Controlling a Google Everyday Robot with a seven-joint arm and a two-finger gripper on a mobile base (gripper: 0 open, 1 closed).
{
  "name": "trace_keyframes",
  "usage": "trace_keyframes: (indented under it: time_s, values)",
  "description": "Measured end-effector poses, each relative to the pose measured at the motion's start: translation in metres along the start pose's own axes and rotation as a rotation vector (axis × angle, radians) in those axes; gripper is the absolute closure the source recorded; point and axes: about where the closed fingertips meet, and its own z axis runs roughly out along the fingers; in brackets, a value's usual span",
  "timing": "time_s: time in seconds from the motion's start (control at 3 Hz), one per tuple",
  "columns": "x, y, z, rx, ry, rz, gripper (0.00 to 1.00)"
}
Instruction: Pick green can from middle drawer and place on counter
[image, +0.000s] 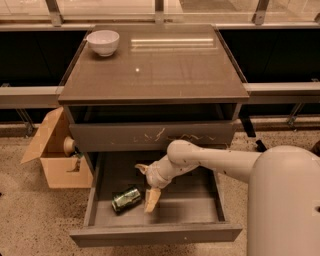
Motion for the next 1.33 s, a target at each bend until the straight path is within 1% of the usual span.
trace_keyframes:
  time_s: [0.33, 1.0, 1.33]
  values:
    - [-0.004, -0.002, 0.023, 0.007, 0.003, 0.014, 0.0]
    - [-0.009, -0.006, 0.067, -0.009, 0.012, 0.005, 0.0]
    - [-0.004, -0.006, 0.087, -0.03, 0.025, 0.005, 0.18]
